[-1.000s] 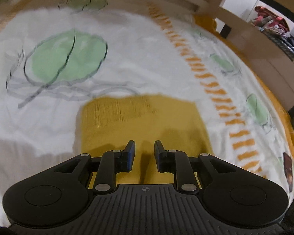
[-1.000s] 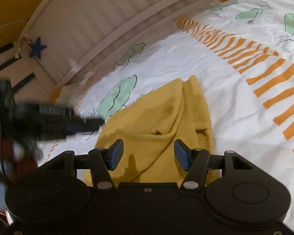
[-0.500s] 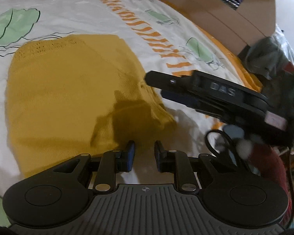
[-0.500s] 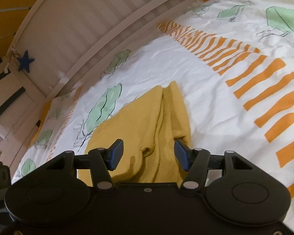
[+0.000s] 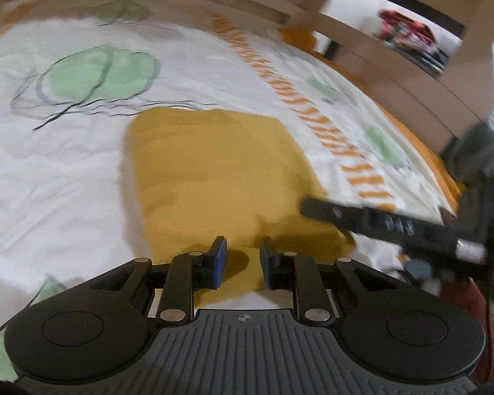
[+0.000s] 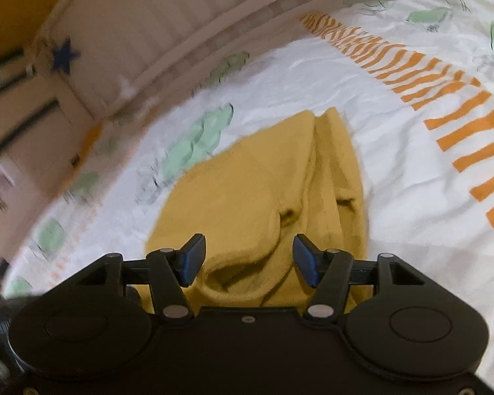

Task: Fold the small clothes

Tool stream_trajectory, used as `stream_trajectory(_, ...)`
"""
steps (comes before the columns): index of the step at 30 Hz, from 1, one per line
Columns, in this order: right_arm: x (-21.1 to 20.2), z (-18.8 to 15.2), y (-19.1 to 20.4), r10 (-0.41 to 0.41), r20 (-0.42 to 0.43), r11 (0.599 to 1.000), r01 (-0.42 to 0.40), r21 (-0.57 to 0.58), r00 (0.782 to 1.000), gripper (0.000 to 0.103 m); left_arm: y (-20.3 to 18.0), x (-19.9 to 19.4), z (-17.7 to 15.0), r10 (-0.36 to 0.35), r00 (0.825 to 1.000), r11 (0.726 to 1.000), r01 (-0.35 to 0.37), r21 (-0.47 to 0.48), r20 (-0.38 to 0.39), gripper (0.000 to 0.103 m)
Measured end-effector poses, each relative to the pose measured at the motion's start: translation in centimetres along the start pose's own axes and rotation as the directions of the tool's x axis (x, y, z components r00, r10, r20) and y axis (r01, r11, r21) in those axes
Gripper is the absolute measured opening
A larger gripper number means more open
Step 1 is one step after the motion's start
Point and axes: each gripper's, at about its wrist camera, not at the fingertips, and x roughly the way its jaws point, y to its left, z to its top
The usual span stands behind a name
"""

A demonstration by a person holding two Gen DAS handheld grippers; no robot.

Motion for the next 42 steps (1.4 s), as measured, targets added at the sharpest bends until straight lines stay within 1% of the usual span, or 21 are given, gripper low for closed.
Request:
stream_trajectory(2,-0.2,-0.3,0.2,-0.093,-0.031,0.995,0.092,-0.042,0.995,0.064,0.7,-0.2,0.0,0.023,1.000,0.999,-0.023,-0.023,0.008,0.021)
stream_trajectory(3,-0.4,-0.5,0.0,-0.122,-0.036,0.992,0.120,-0.048,0.992,0.064,0.8,-0.2,-0.1,0.033,0.999,0.999,-0.033,-0.026,0.014,0.021)
stream_trajectory(6,-1.6,-0.9,-1.4,-0.184,-0.039,0.983,0.184,-0.004,0.982,0.063,1.1,-0.3,-0.3,0.061,0.998,0.998,-0.061,-0.009,0.023,0.022)
stream_trajectory(9,-3.1,-0.5,-2.1,-0.158,0.011,0.987,0.157,0.040,0.987,0.064,1.2,0.0,-0.9,0.083,0.997,0.996,-0.083,0.018,0.004,0.022)
stream_trajectory(12,-3.9,0.1,-1.1,-0.092,0.058,0.996,0.092,-0.002,0.994,0.064,1.5,0.8,-1.8,0.072,0.995,0.997,-0.070,0.037,-0.062,0.022)
stream_trajectory(14,-3.7,0.4,-0.3,-0.052,0.043,0.998,0.054,-0.035,0.998,0.064,1.5,1.1,-2.6,0.071,0.994,0.997,-0.067,0.049,-0.086,0.024)
stream_trajectory(15,-3.2,0.6,0.2,-0.044,0.029,0.998,0.045,-0.045,0.999,0.064,1.5,1.1,-2.8,0.073,0.994,0.996,-0.069,0.054,-0.082,0.024)
stream_trajectory(18,-1.8,0.3,0.8,-0.056,-0.029,0.996,0.054,-0.075,0.998,0.062,1.8,0.9,-3.2,0.059,0.995,0.998,-0.057,0.032,-0.078,0.025)
stream_trajectory(20,-1.1,0.1,1.1,-0.069,-0.063,0.994,0.063,-0.088,0.996,0.053,2.1,0.8,-3.2,0.049,0.996,0.999,-0.048,0.015,-0.076,0.025)
stream_trajectory(21,-0.9,0.0,1.2,-0.070,-0.072,0.994,0.064,-0.086,0.995,0.052,2.2,0.8,-3.2,0.045,0.996,0.999,-0.045,0.009,-0.076,0.025)
stream_trajectory(22,-0.7,0.0,1.2,-0.070,-0.075,0.994,0.063,-0.086,0.995,0.048,2.3,0.8,-3.3,0.041,0.996,0.999,-0.040,0.002,-0.073,0.025)
stream_trajectory(24,-0.5,0.0,1.5,-0.070,-0.077,0.992,0.061,-0.106,0.995,0.015,2.4,1.0,-3.3,0.036,0.997,0.999,-0.037,-0.009,-0.070,0.025)
stream_trajectory(25,-0.5,0.0,1.7,-0.072,-0.075,0.991,0.063,-0.119,0.995,0.008,2.4,1.0,-3.3,0.034,0.997,0.999,-0.035,-0.013,-0.067,0.025)
stream_trajectory(28,-1.4,0.4,1.2,-0.118,-0.057,0.986,0.110,-0.125,0.991,0.008,2.4,0.9,-3.3,0.031,0.998,0.999,-0.032,-0.019,-0.063,0.025)
stream_trajectory(30,-1.8,0.5,0.3,-0.144,-0.073,0.985,0.136,-0.103,0.987,0.008,2.6,0.9,-3.4,0.027,0.998,0.999,-0.028,-0.021,-0.060,0.025)
stream_trajectory(33,-2.3,0.5,-0.1,-0.133,-0.073,0.987,0.125,-0.098,0.988,0.010,2.6,0.8,-3.4,0.028,0.998,0.999,-0.029,-0.015,-0.058,0.025)
stream_trajectory(34,-2.5,0.6,0.1,-0.133,-0.044,0.986,0.128,-0.107,0.990,0.019,2.6,0.8,-3.4,0.029,0.998,0.999,-0.030,-0.016,-0.057,0.025)
stream_trajectory(36,-2.5,1.3,0.3,-0.108,-0.007,0.989,0.107,-0.107,0.994,0.029,2.6,0.6,-3.4,0.031,0.998,0.999,-0.032,-0.024,-0.051,0.025)
stream_trajectory(37,-2.2,1.7,0.2,-0.093,0.000,0.991,0.092,-0.102,0.996,0.043,2.6,0.5,-3.3,0.032,0.998,0.999,-0.034,-0.030,-0.045,0.025)
stream_trajectory(38,-1.9,2.1,0.2,-0.083,0.008,0.991,0.083,-0.102,0.997,0.052,2.6,0.3,-3.3,0.036,0.999,0.999,-0.038,-0.036,-0.036,0.025)
stream_trajectory(42,0.4,3.4,0.1,-0.076,0.003,0.991,0.076,-0.109,0.997,0.053,3.0,-1.0,-2.6,0.046,0.998,0.997,-0.043,-0.067,0.037,0.025)
